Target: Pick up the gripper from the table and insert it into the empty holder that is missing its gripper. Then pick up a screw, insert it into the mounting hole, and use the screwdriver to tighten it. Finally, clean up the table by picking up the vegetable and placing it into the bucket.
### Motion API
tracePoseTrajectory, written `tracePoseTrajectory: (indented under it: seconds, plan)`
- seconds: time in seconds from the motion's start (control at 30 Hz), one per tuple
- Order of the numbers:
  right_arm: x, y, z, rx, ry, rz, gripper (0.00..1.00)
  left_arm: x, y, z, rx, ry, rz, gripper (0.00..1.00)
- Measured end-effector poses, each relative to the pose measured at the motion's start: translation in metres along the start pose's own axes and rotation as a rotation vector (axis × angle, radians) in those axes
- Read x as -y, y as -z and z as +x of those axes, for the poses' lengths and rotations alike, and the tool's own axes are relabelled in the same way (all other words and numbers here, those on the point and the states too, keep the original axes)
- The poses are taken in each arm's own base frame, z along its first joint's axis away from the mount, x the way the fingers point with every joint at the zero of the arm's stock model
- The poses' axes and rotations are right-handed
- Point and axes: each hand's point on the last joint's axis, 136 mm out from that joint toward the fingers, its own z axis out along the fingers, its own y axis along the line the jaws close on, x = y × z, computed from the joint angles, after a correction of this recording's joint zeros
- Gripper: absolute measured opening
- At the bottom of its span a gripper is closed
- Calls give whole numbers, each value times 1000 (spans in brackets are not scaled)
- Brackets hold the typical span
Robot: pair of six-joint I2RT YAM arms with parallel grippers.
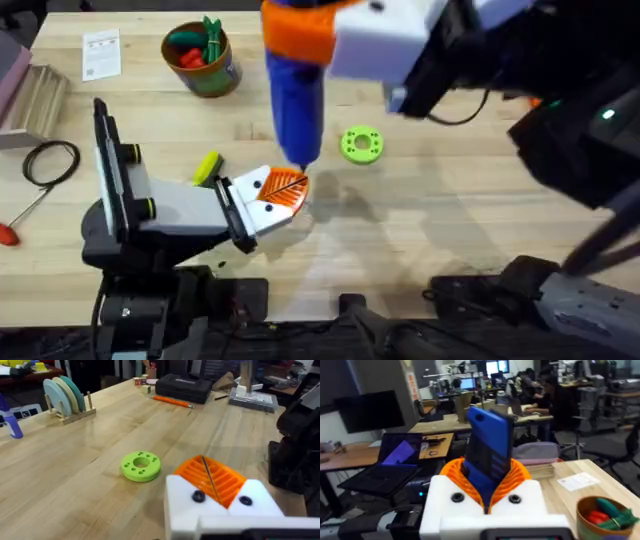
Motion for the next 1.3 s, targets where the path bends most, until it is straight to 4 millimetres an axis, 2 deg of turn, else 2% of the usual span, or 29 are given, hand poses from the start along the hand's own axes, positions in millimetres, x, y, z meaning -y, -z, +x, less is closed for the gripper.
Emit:
tracePoseTrajectory:
  seconds: [0.23, 0.67, 1.0, 1.3]
  plan:
    - [-21, -14, 7, 55, 67, -78, 26, 0, 0, 0, 0, 0, 0, 15]
    - [-19, -39, 34, 85, 104, -142, 26, 0, 0, 0, 0, 0, 0, 14]
    - [-30, -45, 44, 76, 162, -177, 26, 0, 0, 0, 0, 0, 0, 14]
    - [-27, -48, 52, 65, 189, -177, 26, 0, 0, 0, 0, 0, 0, 14]
